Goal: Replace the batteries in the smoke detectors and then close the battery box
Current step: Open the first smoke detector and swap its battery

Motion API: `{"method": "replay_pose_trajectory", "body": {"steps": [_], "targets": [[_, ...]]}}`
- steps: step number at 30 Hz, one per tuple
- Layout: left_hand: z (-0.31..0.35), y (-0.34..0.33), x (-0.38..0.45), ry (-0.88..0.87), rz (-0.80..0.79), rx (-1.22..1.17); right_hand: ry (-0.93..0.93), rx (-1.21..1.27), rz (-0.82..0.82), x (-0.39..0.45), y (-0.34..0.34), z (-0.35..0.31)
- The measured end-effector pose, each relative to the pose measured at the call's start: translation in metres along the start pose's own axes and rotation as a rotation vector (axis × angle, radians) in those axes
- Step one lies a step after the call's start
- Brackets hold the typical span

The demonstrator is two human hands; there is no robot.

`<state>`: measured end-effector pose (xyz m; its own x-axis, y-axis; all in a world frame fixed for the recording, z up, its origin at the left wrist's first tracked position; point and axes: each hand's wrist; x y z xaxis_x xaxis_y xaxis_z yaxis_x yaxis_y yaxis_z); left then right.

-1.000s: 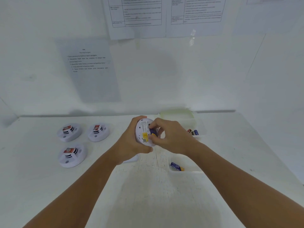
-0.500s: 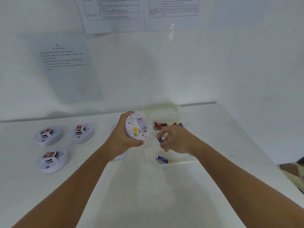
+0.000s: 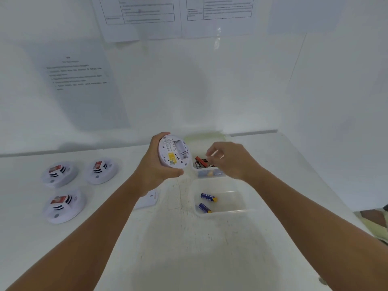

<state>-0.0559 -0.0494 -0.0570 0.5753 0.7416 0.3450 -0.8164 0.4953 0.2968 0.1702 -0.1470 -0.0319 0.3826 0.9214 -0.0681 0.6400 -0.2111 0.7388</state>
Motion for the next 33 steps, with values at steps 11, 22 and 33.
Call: {"method": "replay_pose_trajectory", "body": {"steps": [11,22,33], "targets": [[-0.01,0.001,0.026,-0.014,0.031,0.033,-0.13,-0.526,-0.142,0.083,-0.018,0.016],[-0.022,-0.007,0.032,0.029,0.023,0.041,-0.179,-0.596,-0.075,0.088,-0.034,0.013],[-0.026,-0.006,0.033,0.034,0.044,0.047,-0.236,-0.396,-0.1,0.091,-0.039,0.015]]}}
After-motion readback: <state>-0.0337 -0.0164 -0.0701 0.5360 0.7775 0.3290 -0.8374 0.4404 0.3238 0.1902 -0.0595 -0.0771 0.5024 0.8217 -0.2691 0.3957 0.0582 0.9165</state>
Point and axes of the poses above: each hand's wrist, its own x-axis towards the middle knuckle, its own y-axis out of the back of the hand, z = x × y, and after that the axes turned 10 degrees about -y, right-handed
